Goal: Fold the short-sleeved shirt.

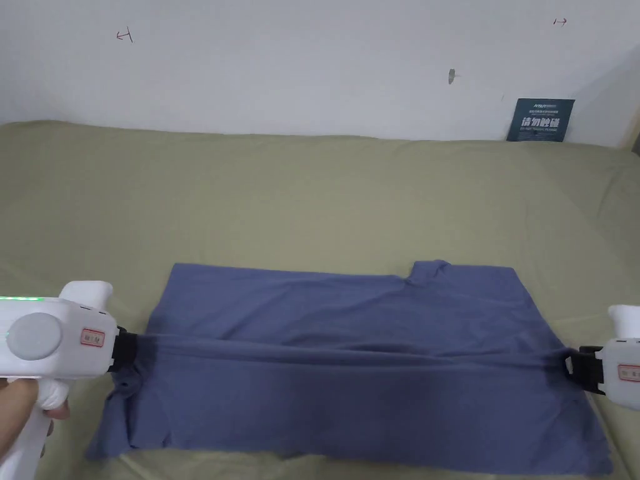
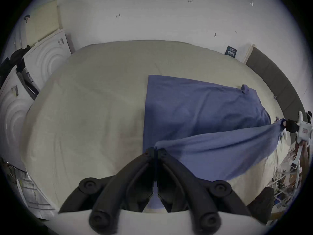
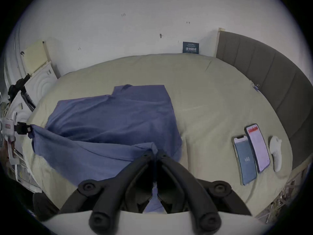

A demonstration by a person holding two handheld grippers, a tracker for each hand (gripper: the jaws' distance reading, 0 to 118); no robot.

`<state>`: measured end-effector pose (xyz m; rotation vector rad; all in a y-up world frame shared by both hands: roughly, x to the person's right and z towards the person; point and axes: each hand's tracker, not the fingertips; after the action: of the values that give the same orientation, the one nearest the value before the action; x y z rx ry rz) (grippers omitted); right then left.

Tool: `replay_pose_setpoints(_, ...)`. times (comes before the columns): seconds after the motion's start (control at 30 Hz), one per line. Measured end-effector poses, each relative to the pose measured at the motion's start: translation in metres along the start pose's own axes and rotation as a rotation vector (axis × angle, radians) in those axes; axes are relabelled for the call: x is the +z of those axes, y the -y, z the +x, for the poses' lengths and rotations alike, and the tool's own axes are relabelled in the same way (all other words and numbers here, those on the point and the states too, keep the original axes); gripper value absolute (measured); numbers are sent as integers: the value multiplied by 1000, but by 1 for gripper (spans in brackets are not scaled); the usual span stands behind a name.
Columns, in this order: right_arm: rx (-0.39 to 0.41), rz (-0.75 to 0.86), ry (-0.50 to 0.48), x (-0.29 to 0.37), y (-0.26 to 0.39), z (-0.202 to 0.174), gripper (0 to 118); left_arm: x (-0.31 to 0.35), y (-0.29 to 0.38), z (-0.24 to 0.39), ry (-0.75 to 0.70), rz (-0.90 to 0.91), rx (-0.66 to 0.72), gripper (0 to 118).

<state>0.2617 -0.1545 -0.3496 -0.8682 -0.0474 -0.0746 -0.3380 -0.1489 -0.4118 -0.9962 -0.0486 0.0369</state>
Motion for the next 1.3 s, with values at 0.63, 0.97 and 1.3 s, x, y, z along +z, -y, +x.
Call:
replay_pose_setpoints(0.63,-82,-8,-7,49,60,16,0,41,82,-5,7,48,90,1)
replay_pose_setpoints(0.97,-56,-19,-15,47,81,11,0,-11,92,13,-69,-73,20,118)
replay_pose_setpoints(1.3,-74,-53,-66,20,83,20,54,-4,87,23,-47,-18,-50,10)
